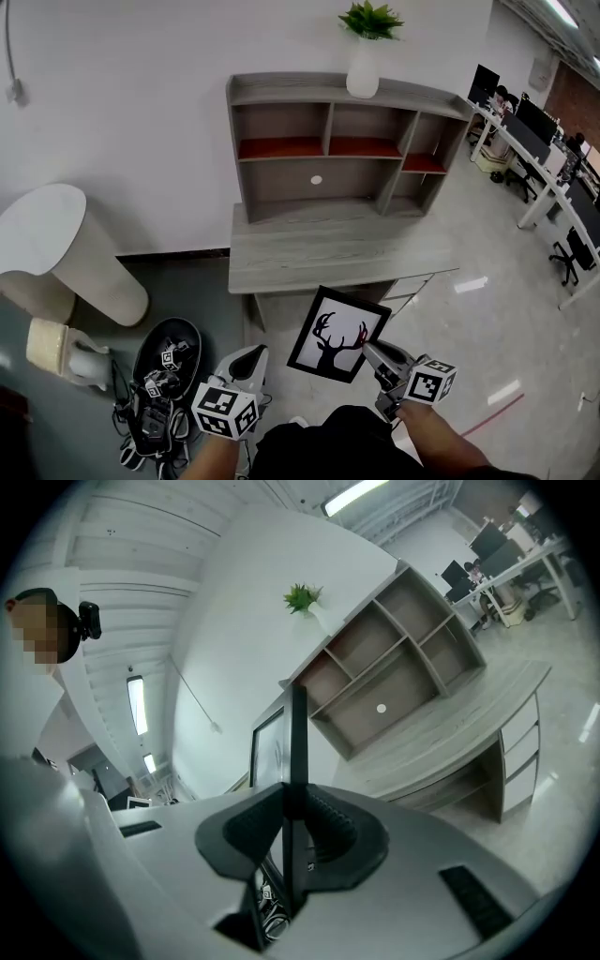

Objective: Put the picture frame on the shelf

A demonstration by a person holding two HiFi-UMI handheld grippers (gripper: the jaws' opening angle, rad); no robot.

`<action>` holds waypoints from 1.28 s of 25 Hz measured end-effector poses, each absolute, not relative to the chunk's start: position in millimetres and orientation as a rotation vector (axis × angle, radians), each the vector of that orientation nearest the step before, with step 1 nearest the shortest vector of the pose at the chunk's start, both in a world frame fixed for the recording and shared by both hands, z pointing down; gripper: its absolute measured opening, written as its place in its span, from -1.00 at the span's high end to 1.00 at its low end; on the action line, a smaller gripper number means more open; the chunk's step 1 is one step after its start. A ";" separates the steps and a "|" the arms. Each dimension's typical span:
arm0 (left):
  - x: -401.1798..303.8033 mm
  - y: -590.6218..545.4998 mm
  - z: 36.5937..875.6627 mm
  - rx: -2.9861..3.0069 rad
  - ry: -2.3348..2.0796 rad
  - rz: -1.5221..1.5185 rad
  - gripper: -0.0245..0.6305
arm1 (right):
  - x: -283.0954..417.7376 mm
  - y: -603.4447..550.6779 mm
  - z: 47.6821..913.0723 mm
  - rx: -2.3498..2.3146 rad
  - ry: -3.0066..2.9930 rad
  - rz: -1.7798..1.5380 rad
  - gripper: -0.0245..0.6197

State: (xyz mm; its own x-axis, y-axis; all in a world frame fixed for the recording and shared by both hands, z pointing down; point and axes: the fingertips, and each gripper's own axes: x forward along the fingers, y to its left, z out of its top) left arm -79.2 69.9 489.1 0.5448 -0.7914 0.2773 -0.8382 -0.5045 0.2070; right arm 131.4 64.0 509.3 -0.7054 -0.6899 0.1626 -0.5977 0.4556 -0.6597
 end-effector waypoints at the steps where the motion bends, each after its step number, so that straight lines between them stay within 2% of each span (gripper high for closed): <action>1: -82.0 64.6 489.5 2.464 -1.351 0.207 0.90 | 130.9 59.4 509.7 -1.147 2.574 -1.085 0.67; 13: -74.5 -24.0 495.0 2.430 -1.406 0.227 0.90 | 139.8 -39.6 517.9 -1.103 2.597 -1.099 0.67; 24: -46.8 -133.6 465.5 2.383 -1.570 0.223 0.90 | 174.3 -166.9 501.1 -1.002 2.684 -1.049 0.67; 32: -37.3 -162.0 474.9 2.309 -1.633 0.268 0.90 | 184.5 -244.5 500.4 -0.963 2.745 -1.001 0.67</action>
